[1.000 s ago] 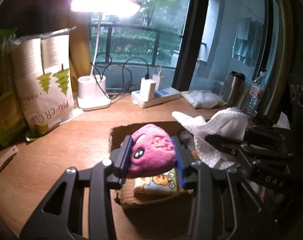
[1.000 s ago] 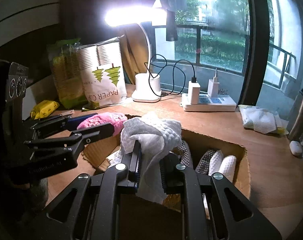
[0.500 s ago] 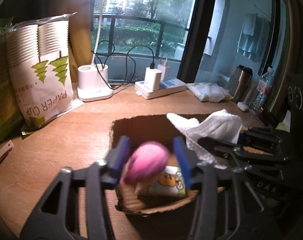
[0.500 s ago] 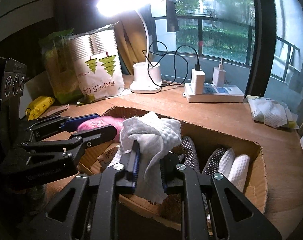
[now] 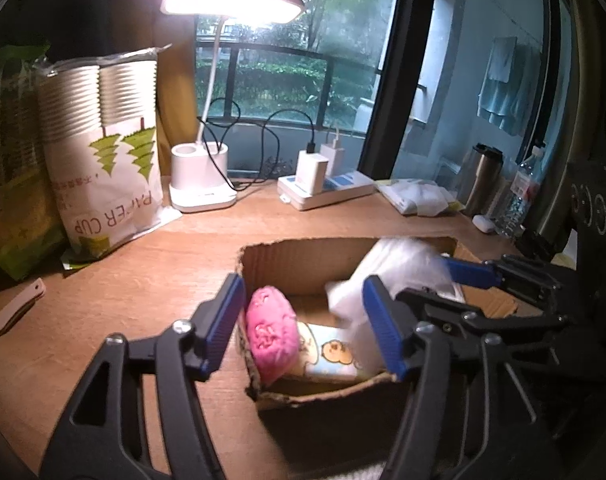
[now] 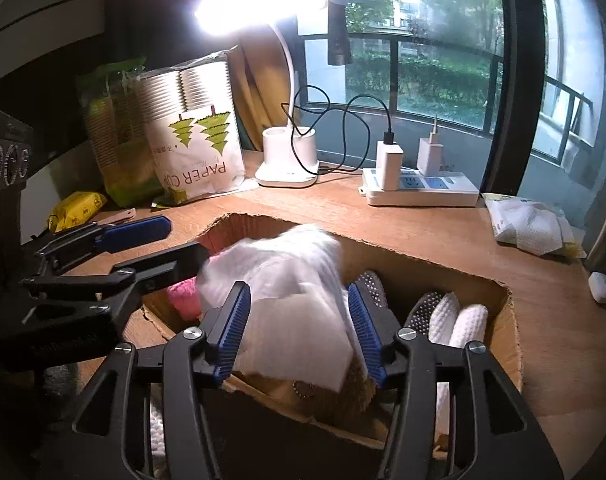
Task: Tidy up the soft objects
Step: 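Open the right tool over the box dropping the cloth while the left releases the pink item, then move the left tool to the cotton swab bag while the right moves to the clear plastic bag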
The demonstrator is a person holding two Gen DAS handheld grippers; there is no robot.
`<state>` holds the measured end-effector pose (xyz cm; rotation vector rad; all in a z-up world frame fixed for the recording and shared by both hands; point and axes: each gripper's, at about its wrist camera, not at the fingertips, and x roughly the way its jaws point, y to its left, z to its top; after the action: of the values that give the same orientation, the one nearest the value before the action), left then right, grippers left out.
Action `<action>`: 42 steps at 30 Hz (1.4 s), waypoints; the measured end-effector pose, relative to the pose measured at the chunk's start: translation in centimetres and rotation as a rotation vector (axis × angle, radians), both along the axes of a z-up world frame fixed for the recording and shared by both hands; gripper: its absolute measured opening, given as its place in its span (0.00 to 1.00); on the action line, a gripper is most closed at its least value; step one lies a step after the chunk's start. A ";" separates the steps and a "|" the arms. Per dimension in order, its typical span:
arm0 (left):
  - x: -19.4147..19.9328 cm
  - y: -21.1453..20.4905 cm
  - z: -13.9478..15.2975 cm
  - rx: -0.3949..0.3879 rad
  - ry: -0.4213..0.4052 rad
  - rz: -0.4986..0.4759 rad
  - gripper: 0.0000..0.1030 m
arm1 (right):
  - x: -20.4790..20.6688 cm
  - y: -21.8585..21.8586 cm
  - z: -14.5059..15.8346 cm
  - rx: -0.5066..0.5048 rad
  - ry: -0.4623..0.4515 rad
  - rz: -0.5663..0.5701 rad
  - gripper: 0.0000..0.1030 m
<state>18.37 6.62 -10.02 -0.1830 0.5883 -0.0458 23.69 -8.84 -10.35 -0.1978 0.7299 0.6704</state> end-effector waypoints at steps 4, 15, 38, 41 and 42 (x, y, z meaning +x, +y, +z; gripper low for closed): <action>-0.7 0.0 0.3 0.001 -0.004 0.006 0.63 | -0.7 -0.3 0.5 0.002 -0.012 -0.006 0.55; -2.9 -0.2 1.3 0.003 -0.028 0.009 0.65 | -2.6 -1.8 2.2 0.013 -0.049 -0.032 0.55; -7.4 -2.9 0.9 -0.010 -0.011 -0.036 0.75 | -7.5 -7.8 2.5 -0.009 -0.073 -0.144 0.55; -7.6 -3.3 0.5 -0.005 0.001 -0.038 0.76 | -7.8 -8.7 1.8 -0.017 -0.062 -0.162 0.55; -7.6 -3.5 0.3 -0.004 0.006 -0.039 0.76 | -7.9 -9.0 1.6 -0.021 -0.058 -0.170 0.55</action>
<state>10.72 3.14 -9.69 -0.1757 0.5979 -0.0842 15.78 -17.85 -8.78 -0.1715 0.6893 0.4939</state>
